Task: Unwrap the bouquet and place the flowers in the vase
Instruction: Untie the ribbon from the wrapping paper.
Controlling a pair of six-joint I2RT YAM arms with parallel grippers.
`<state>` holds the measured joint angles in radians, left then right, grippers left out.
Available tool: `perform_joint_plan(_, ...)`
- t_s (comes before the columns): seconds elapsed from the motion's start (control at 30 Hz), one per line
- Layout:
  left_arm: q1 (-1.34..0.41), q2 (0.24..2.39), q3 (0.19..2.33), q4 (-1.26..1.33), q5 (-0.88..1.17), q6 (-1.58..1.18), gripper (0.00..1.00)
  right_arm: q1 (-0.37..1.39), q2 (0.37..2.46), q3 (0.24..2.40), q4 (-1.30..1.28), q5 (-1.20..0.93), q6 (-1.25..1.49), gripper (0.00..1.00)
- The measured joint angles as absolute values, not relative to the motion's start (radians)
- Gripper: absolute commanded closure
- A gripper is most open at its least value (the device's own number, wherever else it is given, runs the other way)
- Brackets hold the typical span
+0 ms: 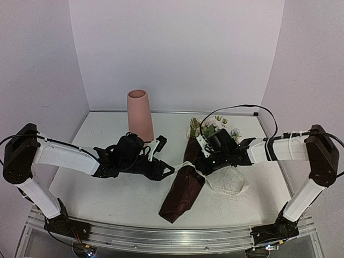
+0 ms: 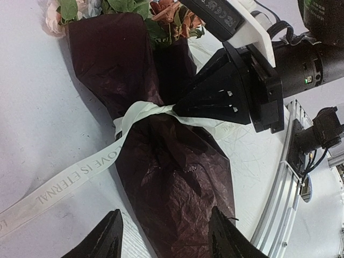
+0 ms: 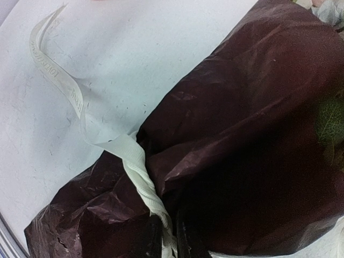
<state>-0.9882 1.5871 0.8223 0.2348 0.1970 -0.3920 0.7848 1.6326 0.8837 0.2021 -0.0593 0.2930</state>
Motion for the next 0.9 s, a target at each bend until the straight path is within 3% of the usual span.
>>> perform_joint_plan(0.2,-0.988,1.590,0.822,0.234,0.198,-0.392,0.45,0.787,1.580,0.876,0.190,-0.059,0.293,0.97)
perform_joint_plan(0.43,-0.988,1.591,0.823,0.234,0.197,-0.391,0.45,0.787,1.411,0.818,0.192,-0.045,0.306,0.92)
perform_joint_plan(0.7,-0.988,1.646,0.876,0.224,0.200,-0.362,0.45,0.787,1.408,0.702,0.204,0.004,0.354,0.94)
perform_joint_plan(0.9,-0.988,1.703,0.944,0.215,0.214,-0.331,0.47,0.787,1.417,0.661,0.226,0.008,0.386,0.82)
